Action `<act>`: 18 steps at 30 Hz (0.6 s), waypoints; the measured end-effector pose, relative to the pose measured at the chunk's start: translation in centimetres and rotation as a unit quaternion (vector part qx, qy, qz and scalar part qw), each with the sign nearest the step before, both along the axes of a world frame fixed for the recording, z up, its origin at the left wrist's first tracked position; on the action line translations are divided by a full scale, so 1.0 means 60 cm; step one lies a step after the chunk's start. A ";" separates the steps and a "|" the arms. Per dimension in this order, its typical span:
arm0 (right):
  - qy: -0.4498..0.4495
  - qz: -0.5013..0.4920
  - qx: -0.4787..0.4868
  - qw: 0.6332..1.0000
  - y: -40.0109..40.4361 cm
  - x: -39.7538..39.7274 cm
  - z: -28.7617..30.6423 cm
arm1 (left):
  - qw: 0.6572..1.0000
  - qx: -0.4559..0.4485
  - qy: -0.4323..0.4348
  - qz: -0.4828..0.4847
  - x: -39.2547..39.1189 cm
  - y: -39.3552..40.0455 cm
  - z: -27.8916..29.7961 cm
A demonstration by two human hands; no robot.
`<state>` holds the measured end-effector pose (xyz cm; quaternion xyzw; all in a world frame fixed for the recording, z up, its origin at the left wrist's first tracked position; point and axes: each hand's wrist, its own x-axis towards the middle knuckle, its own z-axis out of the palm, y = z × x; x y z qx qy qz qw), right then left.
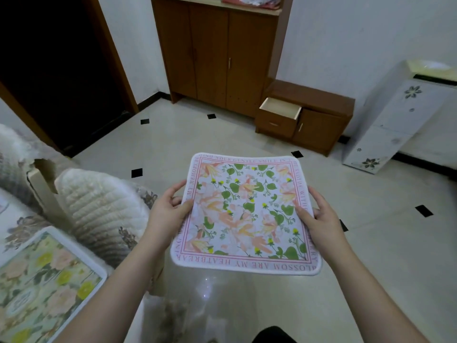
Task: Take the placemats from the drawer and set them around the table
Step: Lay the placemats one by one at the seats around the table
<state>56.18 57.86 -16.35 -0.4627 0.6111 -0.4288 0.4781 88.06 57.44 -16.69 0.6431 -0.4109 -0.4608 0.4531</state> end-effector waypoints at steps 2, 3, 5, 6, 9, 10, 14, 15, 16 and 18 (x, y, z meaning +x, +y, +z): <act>0.001 0.001 -0.001 1.000 -0.042 -0.006 -0.003 | 1.000 0.002 -0.007 0.001 -0.004 -0.039 -0.003; 0.003 0.003 -0.001 1.000 -0.065 -0.009 -0.005 | 1.000 0.006 -0.008 -0.001 -0.008 -0.060 -0.005; 0.003 0.008 0.002 1.000 -0.113 -0.015 -0.012 | 1.000 0.013 -0.003 0.001 -0.016 -0.102 -0.009; 0.001 0.012 0.003 1.000 -0.139 -0.019 -0.016 | 1.000 0.016 -0.003 0.004 -0.020 -0.125 -0.010; -0.001 0.029 0.002 1.000 -0.224 -0.033 -0.025 | 1.000 0.016 -0.016 0.022 -0.038 -0.197 -0.013; -0.005 0.034 0.004 0.999 -0.254 -0.039 -0.027 | 0.999 0.016 -0.015 0.030 -0.043 -0.222 -0.014; -0.007 0.063 0.013 0.998 -0.368 -0.063 -0.023 | 0.998 0.020 -0.025 0.061 -0.067 -0.310 -0.005; -0.002 0.073 0.013 0.997 -0.396 -0.067 -0.020 | 0.997 0.020 -0.025 0.067 -0.073 -0.327 0.001; -0.001 0.083 0.012 0.996 -0.424 -0.071 -0.018 | 0.997 0.018 -0.024 0.074 -0.077 -0.344 0.006; 0.003 0.101 0.011 0.995 -0.479 -0.073 -0.014 | 0.995 0.015 -0.020 0.094 -0.083 -0.373 0.011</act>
